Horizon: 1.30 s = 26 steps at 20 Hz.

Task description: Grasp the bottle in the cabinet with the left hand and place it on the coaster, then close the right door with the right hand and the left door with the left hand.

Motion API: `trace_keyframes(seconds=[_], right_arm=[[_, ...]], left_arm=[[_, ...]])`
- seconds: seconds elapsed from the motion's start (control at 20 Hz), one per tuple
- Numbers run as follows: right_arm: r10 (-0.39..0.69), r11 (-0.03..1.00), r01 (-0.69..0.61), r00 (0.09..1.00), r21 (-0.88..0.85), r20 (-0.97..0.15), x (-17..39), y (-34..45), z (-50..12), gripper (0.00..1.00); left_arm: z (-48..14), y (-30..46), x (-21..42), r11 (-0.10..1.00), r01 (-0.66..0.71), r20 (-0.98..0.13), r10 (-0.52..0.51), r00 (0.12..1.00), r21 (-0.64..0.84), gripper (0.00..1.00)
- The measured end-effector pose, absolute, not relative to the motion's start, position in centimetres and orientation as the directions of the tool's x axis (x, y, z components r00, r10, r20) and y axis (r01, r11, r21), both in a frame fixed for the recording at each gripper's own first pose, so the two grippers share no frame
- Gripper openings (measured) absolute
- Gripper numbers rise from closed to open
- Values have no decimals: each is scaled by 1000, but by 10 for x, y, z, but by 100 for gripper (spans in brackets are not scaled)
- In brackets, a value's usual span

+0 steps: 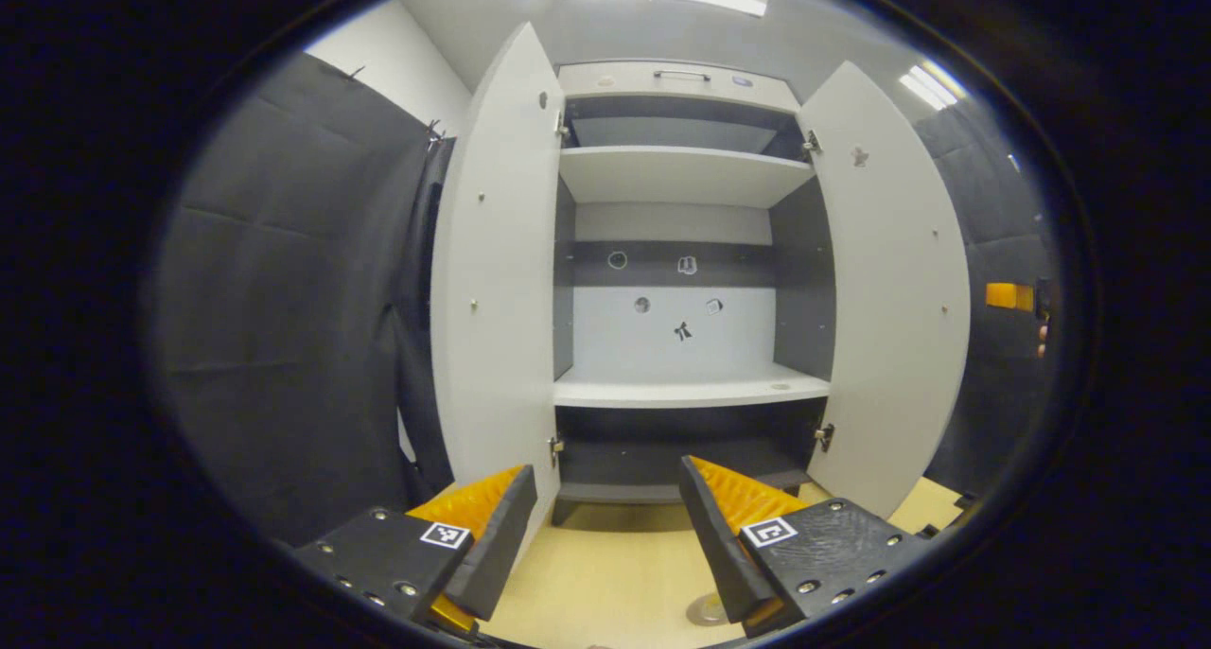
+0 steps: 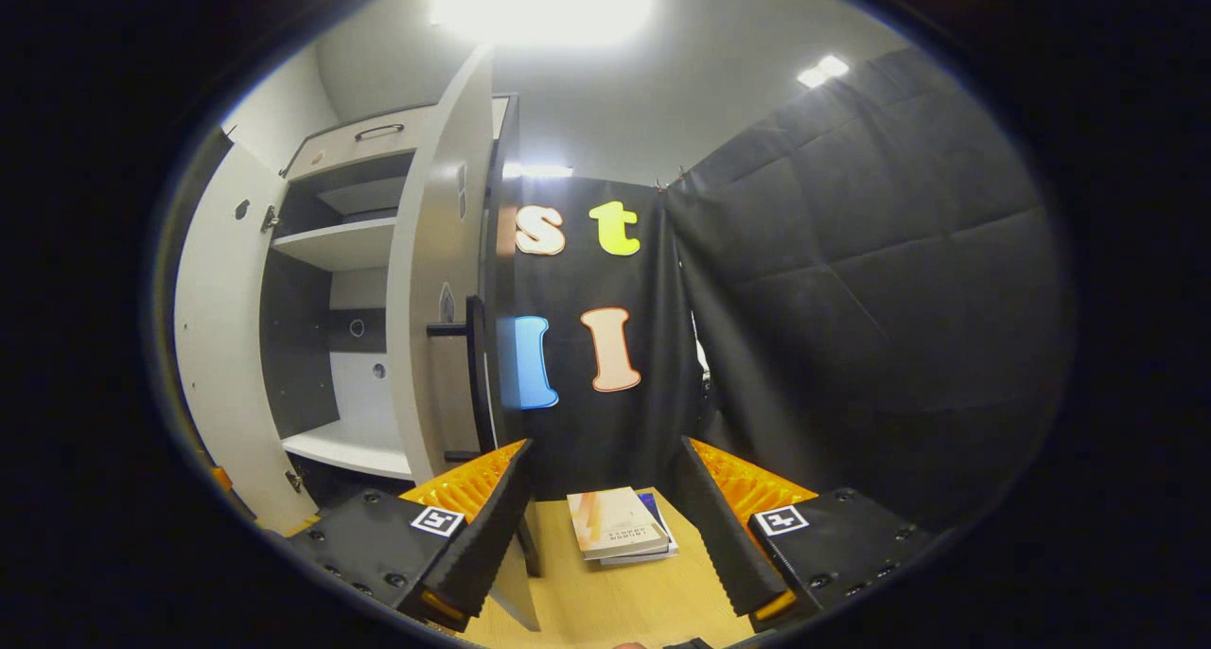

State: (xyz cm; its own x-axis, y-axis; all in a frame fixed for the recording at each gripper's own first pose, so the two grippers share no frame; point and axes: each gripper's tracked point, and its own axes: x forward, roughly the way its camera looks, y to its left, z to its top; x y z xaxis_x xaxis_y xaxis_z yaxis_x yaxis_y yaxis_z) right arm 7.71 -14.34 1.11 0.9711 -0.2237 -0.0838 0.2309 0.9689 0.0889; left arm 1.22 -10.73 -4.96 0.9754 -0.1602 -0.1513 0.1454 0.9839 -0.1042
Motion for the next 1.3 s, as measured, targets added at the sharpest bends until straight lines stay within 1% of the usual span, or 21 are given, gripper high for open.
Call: trace_keyframes(seconds=[0.05,0.1,0.2,0.25,0.3,0.45,0.5,0.55,0.6,0.65,0.7,0.8,0.85,0.9,0.95,1.0,1.1,1.15,1.2,1.25,1.3], right_arm=[[-242,965,248,967,90,-79,82,-142,15,95],[-256,961,262,964,87,-77,86,-140,16,92],[-273,958,279,958,68,-82,94,-132,16,92],[-280,957,285,956,56,-85,97,-128,16,95],[-285,956,290,955,48,-85,99,-124,16,93],[-336,941,337,940,6,-65,99,-122,19,95],[-333,943,334,941,2,-63,98,-118,18,92],[-331,943,332,942,3,-61,97,-114,19,95],[-335,942,335,941,-3,-56,97,-112,19,95],[-348,937,348,936,-16,-48,96,-111,20,92],[-364,931,363,930,-28,-43,96,-110,19,91],[-384,923,383,922,-32,-44,94,-106,20,91],[-384,923,383,922,-21,-47,92,-102,21,94],[-383,924,383,923,-7,-50,92,-99,21,92],[-382,924,383,923,4,-51,93,-94,21,95],[-383,924,383,923,9,-50,92,-90,20,92],[-379,925,380,924,12,-45,90,-79,21,91],[-373,927,374,927,14,-45,89,-72,21,92],[-367,930,368,929,20,-45,89,-65,22,95],[-362,931,363,931,31,-48,89,-59,22,95],[-358,932,360,933,40,-50,88,-54,22,95]], left_arm=[[-49,-96,13,986,132,-151,-147,978,-102,88],[-52,-84,13,988,118,-153,-133,979,-102,88],[-62,-69,15,991,90,-159,-106,982,-102,88],[-62,-58,17,992,78,-161,-94,982,-101,87],[-61,-48,19,993,67,-161,-83,983,-100,88],[-59,-16,24,995,42,-154,-56,987,-95,87],[-61,-8,26,995,36,-149,-51,988,-96,88],[-62,0,28,995,33,-146,-47,988,-99,88],[-62,8,32,994,27,-143,-41,989,-103,89],[-63,15,35,994,19,-143,-35,989,-108,89],[-65,22,37,993,16,-141,-32,989,-116,87],[-67,33,43,992,7,-137,-25,990,-129,89],[-68,37,46,991,5,-135,-23,991,-135,89],[-70,41,47,990,5,-133,-24,991,-141,88],[-72,45,49,989,6,-134,-26,991,-146,88],[-75,48,51,989,5,-137,-25,990,-150,89],[-78,54,54,987,6,-140,-29,990,-160,88],[-80,56,57,986,8,-142,-32,989,-165,88],[-82,58,58,986,13,-141,-38,989,-169,89],[-83,61,59,985,16,-141,-41,989,-171,88],[-85,61,60,985,21,-142,-46,989,-173,89]])
